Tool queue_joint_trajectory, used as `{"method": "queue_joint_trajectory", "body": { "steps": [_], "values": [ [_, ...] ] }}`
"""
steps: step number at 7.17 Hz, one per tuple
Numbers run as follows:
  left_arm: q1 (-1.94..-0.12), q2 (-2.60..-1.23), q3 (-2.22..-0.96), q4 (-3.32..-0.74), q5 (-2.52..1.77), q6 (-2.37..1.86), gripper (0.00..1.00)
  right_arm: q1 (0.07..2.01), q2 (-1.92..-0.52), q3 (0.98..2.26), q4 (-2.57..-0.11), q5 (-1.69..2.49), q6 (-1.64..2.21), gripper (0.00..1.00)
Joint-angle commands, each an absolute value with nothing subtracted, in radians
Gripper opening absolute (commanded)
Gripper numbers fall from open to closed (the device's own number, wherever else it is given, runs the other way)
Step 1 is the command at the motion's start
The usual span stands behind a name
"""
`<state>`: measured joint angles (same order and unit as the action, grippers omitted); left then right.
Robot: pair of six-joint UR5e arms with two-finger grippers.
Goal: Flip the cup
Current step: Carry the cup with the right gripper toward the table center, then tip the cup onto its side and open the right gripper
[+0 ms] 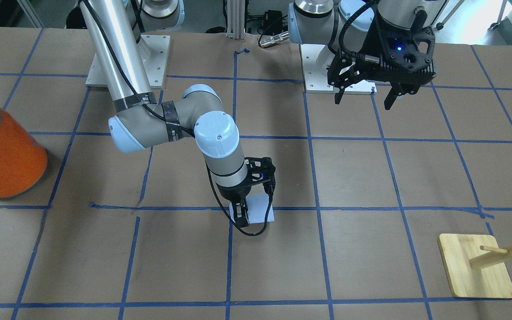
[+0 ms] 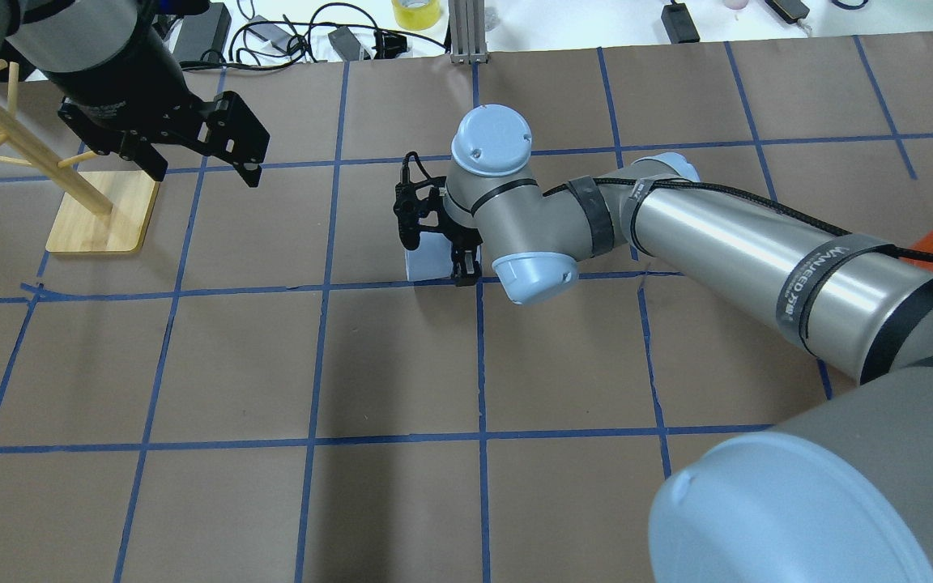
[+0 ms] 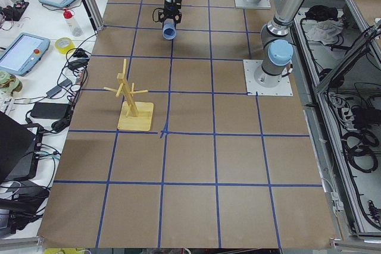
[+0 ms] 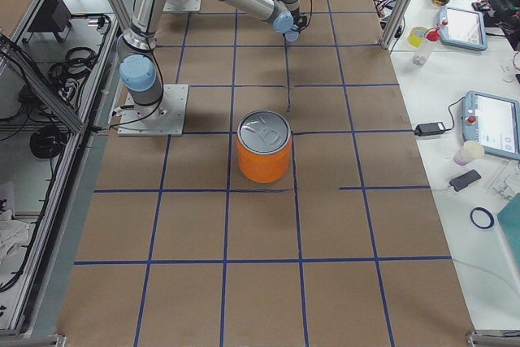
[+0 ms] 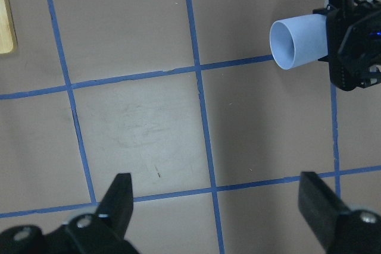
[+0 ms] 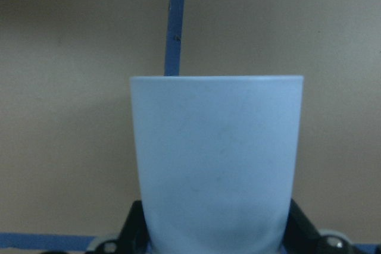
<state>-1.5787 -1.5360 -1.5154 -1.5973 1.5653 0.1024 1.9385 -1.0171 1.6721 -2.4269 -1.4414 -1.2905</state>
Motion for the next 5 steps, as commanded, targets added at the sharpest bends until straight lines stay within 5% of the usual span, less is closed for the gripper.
{"method": "queue_joint_trajectory", "body": {
  "steps": [1, 5],
  "values": [
    [-1.578, -1.536, -1.519, -1.601, 1.542, 0.103, 1.00, 1.936, -1.047, 1.672, -2.421, -1.445, -1.290, 1.00],
    [-1.577, -1.536, -1.519, -1.600, 1.543, 0.100, 1.00, 1.918, -1.275, 1.675, -2.170, -1.451, -1.231, 1.00]
  ]
}}
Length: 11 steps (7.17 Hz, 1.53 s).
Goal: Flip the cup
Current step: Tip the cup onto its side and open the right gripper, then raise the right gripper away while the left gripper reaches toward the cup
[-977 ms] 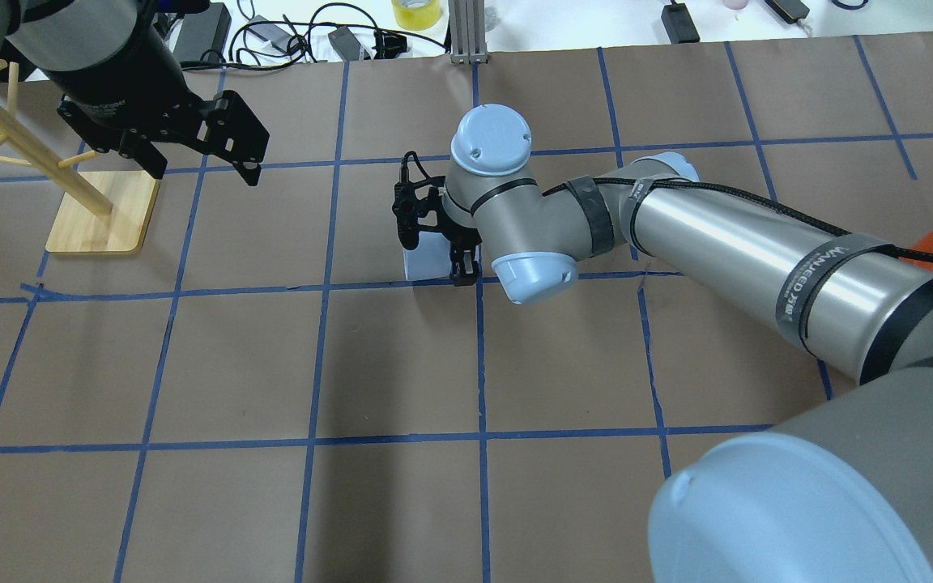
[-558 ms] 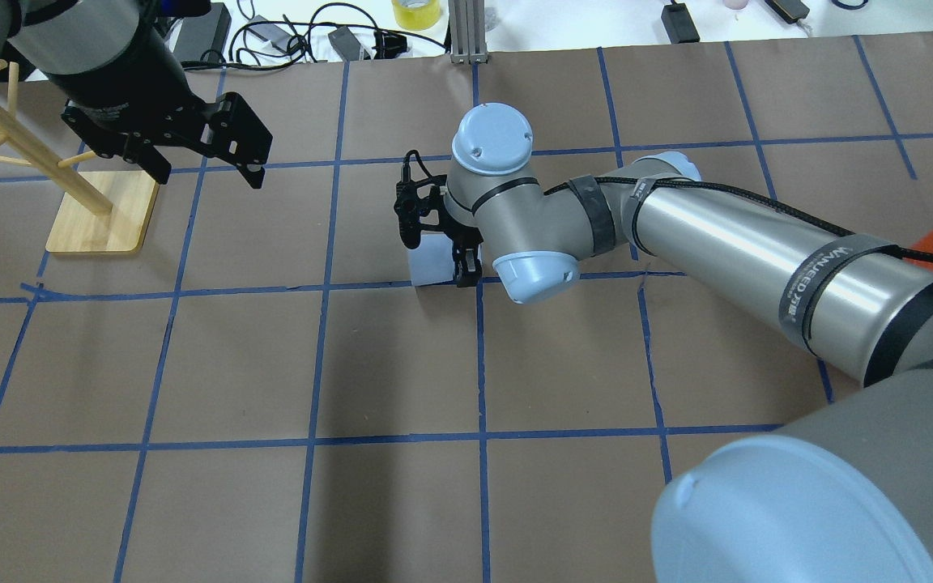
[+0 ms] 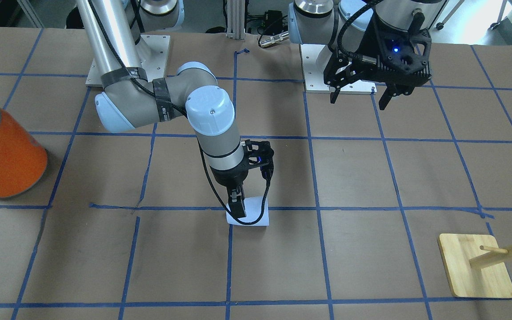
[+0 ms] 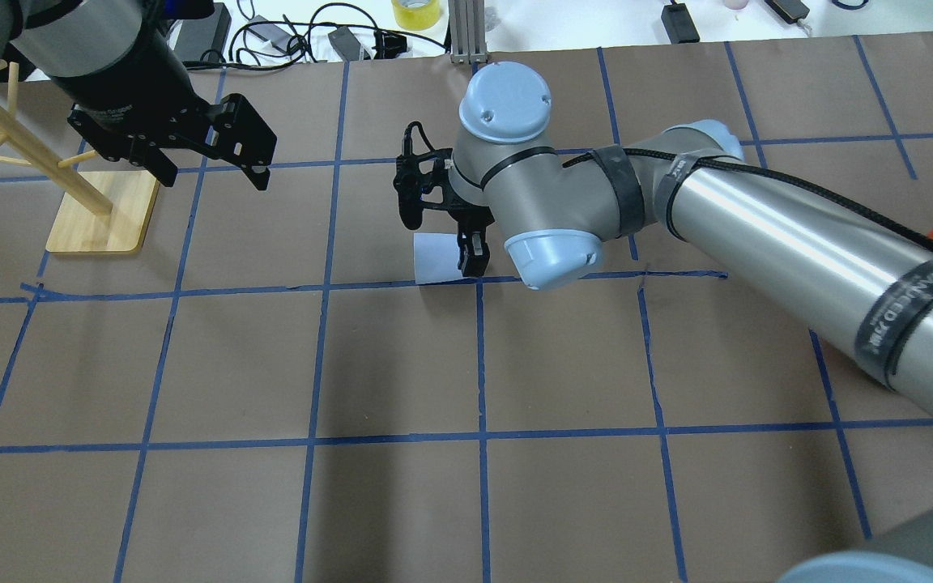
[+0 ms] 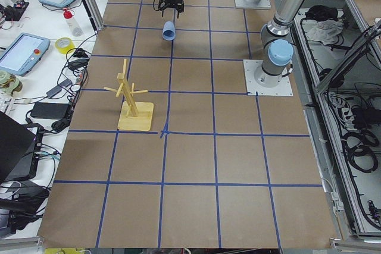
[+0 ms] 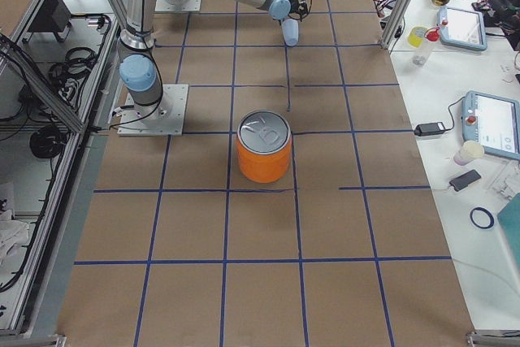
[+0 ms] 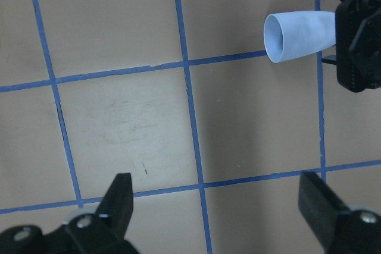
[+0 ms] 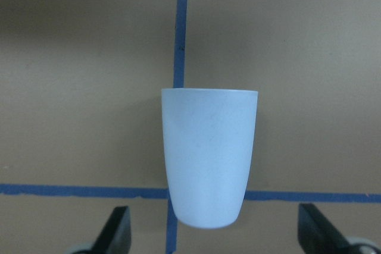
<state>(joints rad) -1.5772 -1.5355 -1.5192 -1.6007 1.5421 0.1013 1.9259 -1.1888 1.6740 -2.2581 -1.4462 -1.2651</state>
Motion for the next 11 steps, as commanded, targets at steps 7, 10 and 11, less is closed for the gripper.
{"method": "queue_joint_trajectory", "body": {
  "steps": [7, 10, 11],
  "values": [
    [-1.467, -1.575, -1.615, -1.586, 1.249, 0.109, 1.00, 1.763, -1.578, 1.665, -1.898, -1.623, -0.449, 0.98],
    [-1.405, -1.690, -1.776, -1.302, 1.013, 0.109, 1.00, 1.732, -1.553, 1.524, -1.753, -1.608, -0.255, 1.00],
    [-1.405, -1.733, -1.820, -1.252, 0.880, 0.109, 1.00, 1.689, -1.533, 1.479, -1.705, -1.588, -0.238, 1.00]
  ]
}}
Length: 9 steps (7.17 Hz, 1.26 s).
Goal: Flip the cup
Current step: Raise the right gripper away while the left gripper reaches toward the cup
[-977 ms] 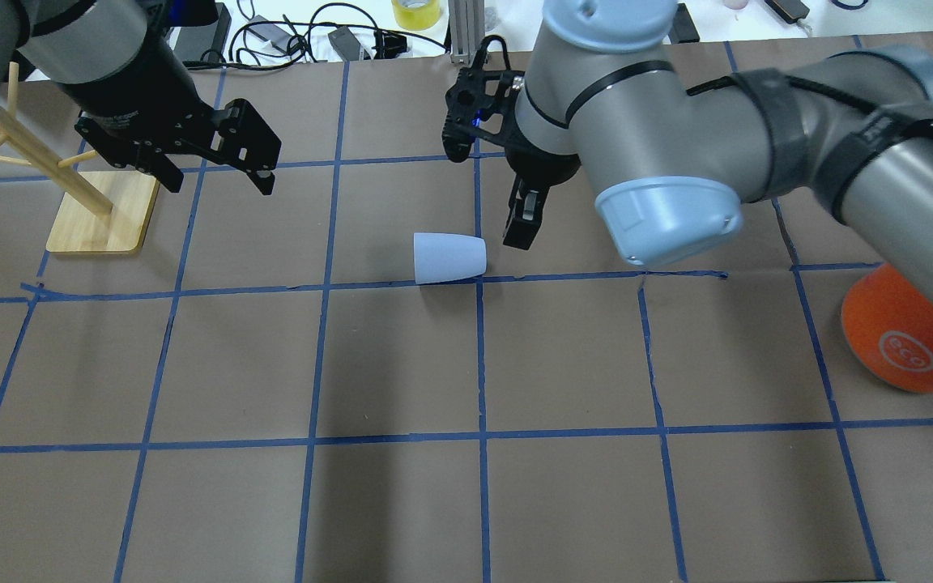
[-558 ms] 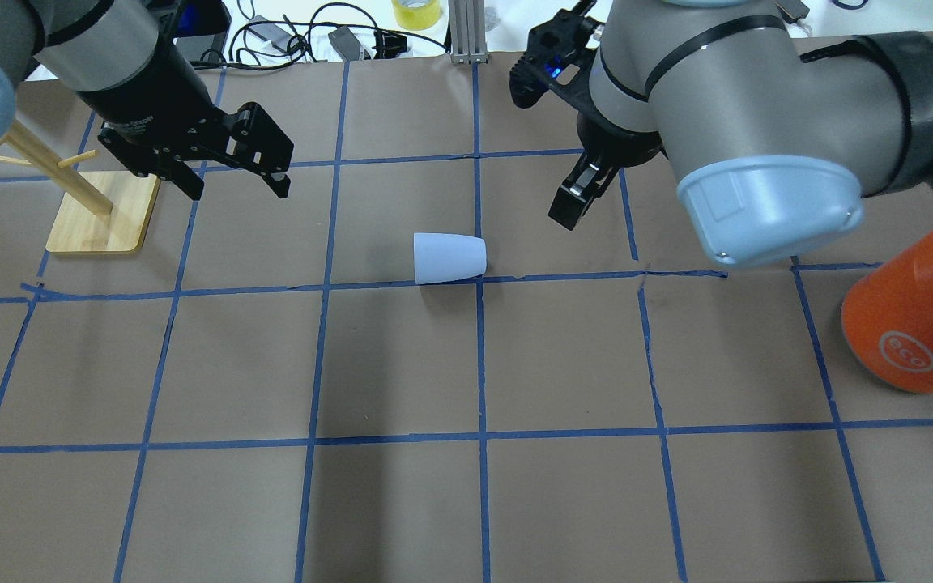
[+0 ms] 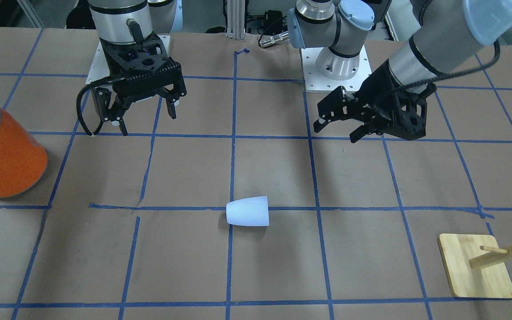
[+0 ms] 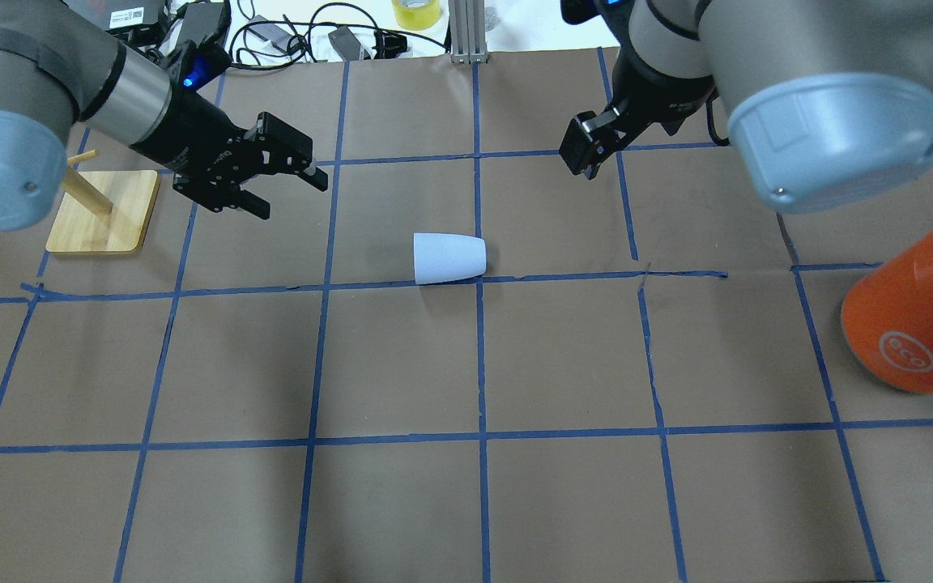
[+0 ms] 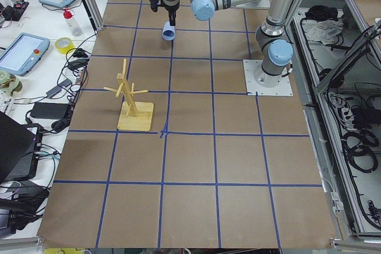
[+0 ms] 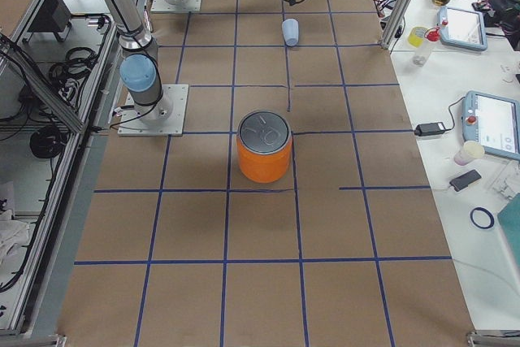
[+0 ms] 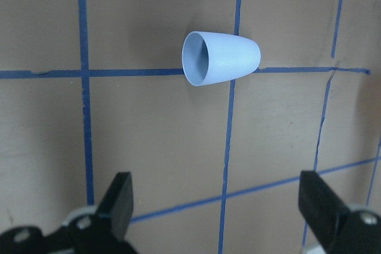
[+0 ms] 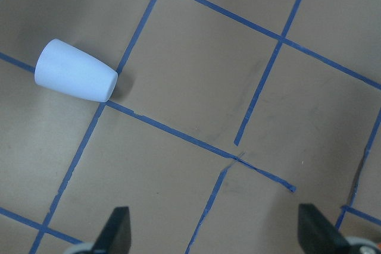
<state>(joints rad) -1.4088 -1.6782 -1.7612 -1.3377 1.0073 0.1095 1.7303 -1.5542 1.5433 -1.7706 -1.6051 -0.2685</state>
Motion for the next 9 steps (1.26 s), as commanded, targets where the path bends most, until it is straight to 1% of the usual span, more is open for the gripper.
{"method": "queue_joint_trajectory", "body": {
  "steps": [1, 3, 5, 8, 9],
  "values": [
    [-1.405, -1.771, -1.833, -1.250, 0.853, 0.095, 1.00, 1.668, -1.534, 1.479, -1.703, -1.571, -0.177, 1.00],
    [-1.411, -1.857, -1.833, -1.240, 0.822, 0.094, 1.00, 1.666, -1.545, 1.488, -1.687, -1.581, 0.036, 1.00],
    [-1.434, -1.890, -1.830, -1.158, 0.792, 0.094, 1.00, 1.666, -1.560, 1.489, -1.620, -1.577, 0.090, 1.00],
    [-1.442, -1.968, -1.832, -1.154, 0.790, 0.094, 1.00, 1.667, -1.560, 1.489, -1.618, -1.574, 0.140, 1.00],
    [-1.442, -1.995, -1.827, -1.122, 0.726, 0.107, 1.00, 1.667, -1.560, 1.489, -1.618, -1.574, 0.140, 1.00]
  ]
}}
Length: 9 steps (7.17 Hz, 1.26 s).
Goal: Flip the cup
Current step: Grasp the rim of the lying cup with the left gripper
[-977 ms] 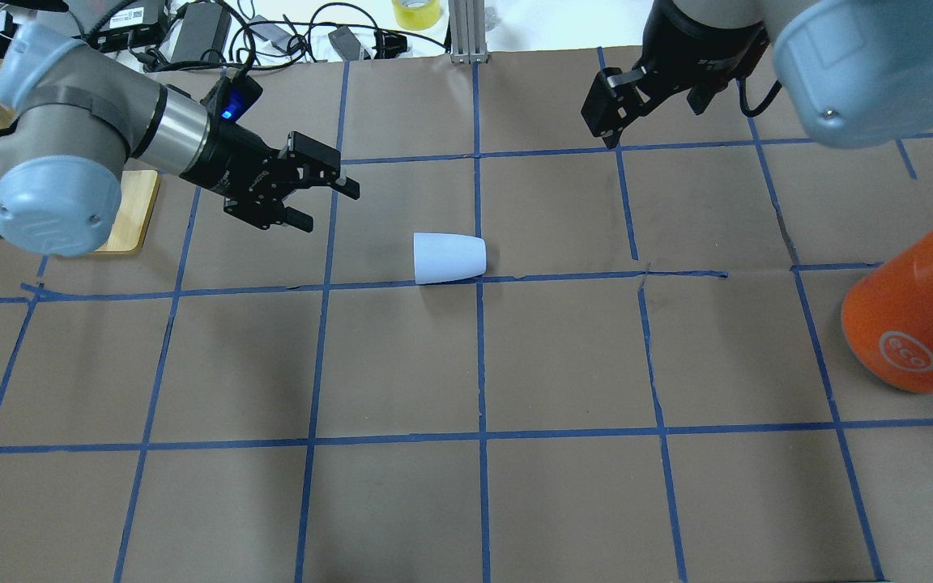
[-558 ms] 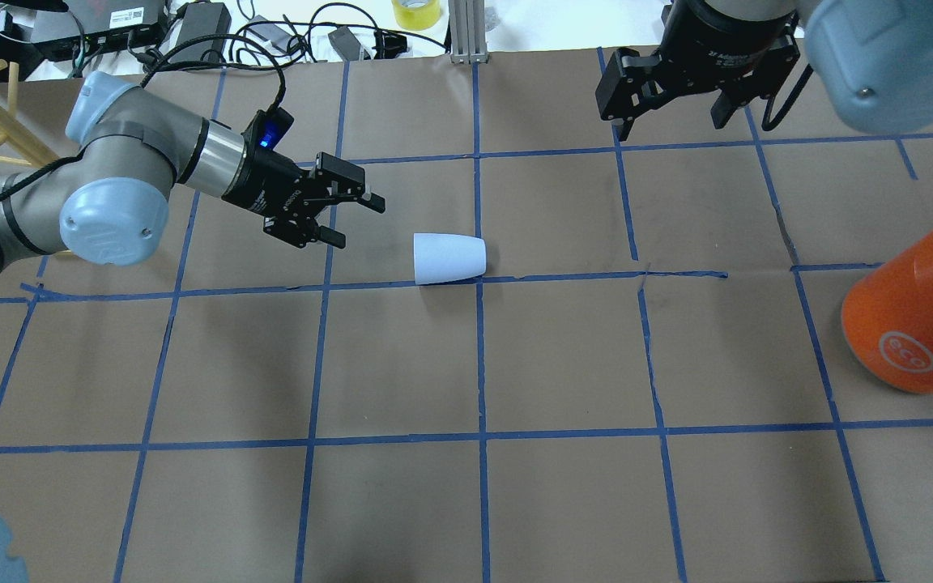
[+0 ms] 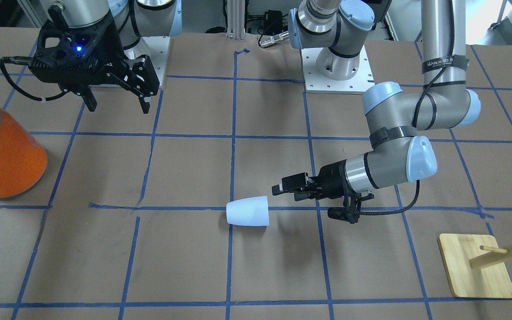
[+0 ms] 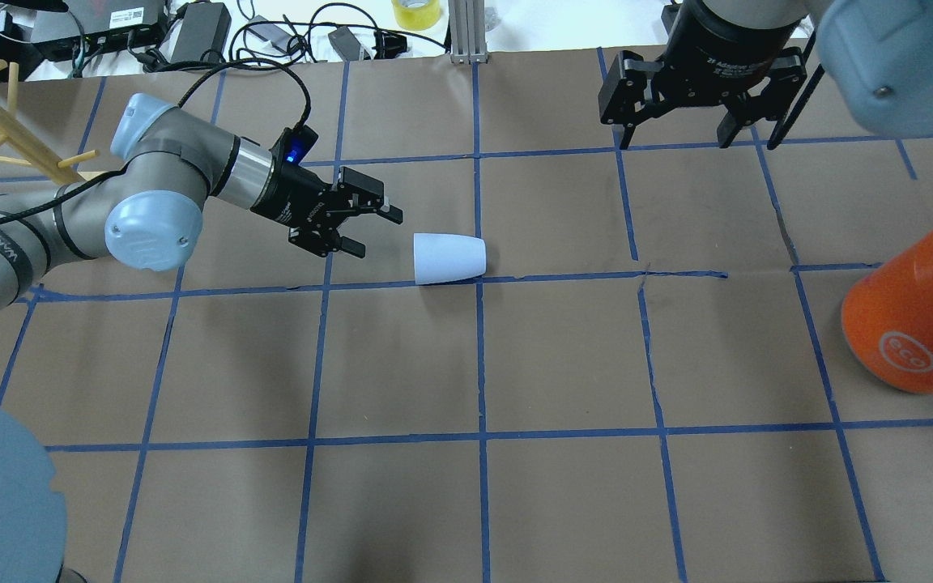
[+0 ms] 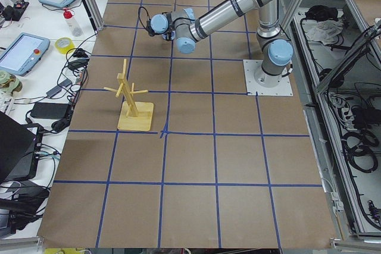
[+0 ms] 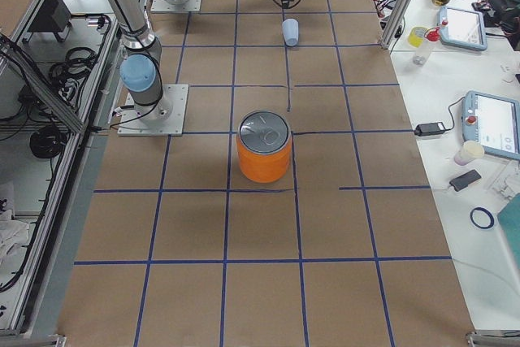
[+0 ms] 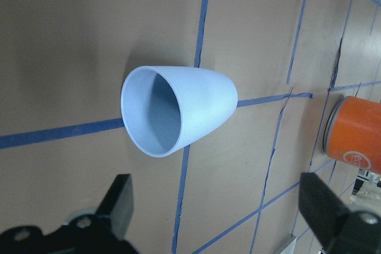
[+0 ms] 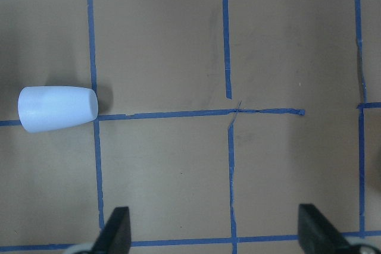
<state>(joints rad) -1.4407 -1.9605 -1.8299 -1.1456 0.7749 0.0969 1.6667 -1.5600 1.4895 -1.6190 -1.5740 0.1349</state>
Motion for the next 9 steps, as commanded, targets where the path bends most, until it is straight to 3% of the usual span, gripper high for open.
{"method": "queue_joint_trajectory", "body": {
  "steps": [1, 6, 7, 9],
  "values": [
    [-1.443, -2.022, -1.827, -1.079, 0.706, 0.106, 1.00, 1.667, -1.560, 1.489, -1.618, -1.574, 0.140, 1.00],
    [-1.535, -2.106, -1.802, -1.003, 0.652, 0.097, 1.00, 1.667, -1.560, 1.491, -1.618, -1.574, 0.138, 1.00],
    [-1.543, -2.115, -1.802, -0.997, 0.658, 0.100, 0.95, 1.667, -1.560, 1.491, -1.617, -1.574, 0.140, 1.00],
    [-1.545, -2.118, -1.790, -0.980, 0.663, 0.094, 0.24, 1.667, -1.560, 1.491, -1.617, -1.574, 0.140, 1.00]
  ]
}}
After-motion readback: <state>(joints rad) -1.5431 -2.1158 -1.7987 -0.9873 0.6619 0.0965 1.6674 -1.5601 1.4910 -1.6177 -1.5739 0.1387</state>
